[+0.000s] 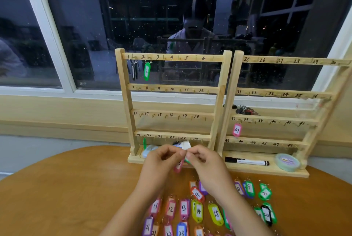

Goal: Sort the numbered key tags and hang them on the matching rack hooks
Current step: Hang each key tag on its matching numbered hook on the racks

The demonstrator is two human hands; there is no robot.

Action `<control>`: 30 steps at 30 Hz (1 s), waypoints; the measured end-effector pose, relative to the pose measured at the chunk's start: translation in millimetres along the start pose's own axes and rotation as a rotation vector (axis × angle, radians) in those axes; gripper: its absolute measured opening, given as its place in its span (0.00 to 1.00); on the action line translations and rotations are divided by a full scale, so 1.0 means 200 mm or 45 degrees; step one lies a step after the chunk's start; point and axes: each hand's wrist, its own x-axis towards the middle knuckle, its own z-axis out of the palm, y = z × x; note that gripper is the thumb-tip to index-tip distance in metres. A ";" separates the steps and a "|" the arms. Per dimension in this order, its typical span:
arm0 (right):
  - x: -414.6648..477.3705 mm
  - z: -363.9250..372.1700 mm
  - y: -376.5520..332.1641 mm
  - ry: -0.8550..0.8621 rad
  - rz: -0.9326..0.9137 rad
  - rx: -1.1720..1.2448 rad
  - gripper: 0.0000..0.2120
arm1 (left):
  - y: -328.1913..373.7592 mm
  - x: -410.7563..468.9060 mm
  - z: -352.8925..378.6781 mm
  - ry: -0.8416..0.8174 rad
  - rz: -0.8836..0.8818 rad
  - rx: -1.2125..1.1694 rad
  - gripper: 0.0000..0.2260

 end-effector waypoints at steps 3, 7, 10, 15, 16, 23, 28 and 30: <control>-0.02 -0.03 -0.06 0.019 -0.004 0.062 0.07 | 0.06 -0.01 0.00 0.025 0.038 -0.071 0.06; -0.03 -0.07 -0.13 0.124 -0.004 0.170 0.05 | 0.13 -0.02 0.00 0.065 0.112 -0.133 0.04; -0.03 -0.08 -0.19 0.194 -0.021 0.227 0.04 | 0.19 -0.02 -0.02 0.072 0.163 -0.163 0.04; 0.11 -0.11 -0.44 0.252 -0.170 0.181 0.03 | 0.25 -0.02 -0.08 0.115 0.179 -0.197 0.03; 0.15 -0.12 -0.51 0.268 -0.213 0.172 0.04 | 0.26 -0.02 -0.09 0.135 0.184 -0.198 0.03; 0.46 -0.17 -0.91 0.512 -0.558 -0.037 0.10 | 0.29 -0.01 -0.14 0.203 0.202 -0.153 0.03; 0.58 -0.16 -1.04 0.611 -0.582 -0.262 0.12 | 0.29 -0.02 -0.14 0.189 0.224 -0.104 0.03; 0.60 -0.15 -1.05 0.589 -0.549 -0.380 0.12 | 0.29 -0.02 -0.13 0.188 0.232 -0.090 0.03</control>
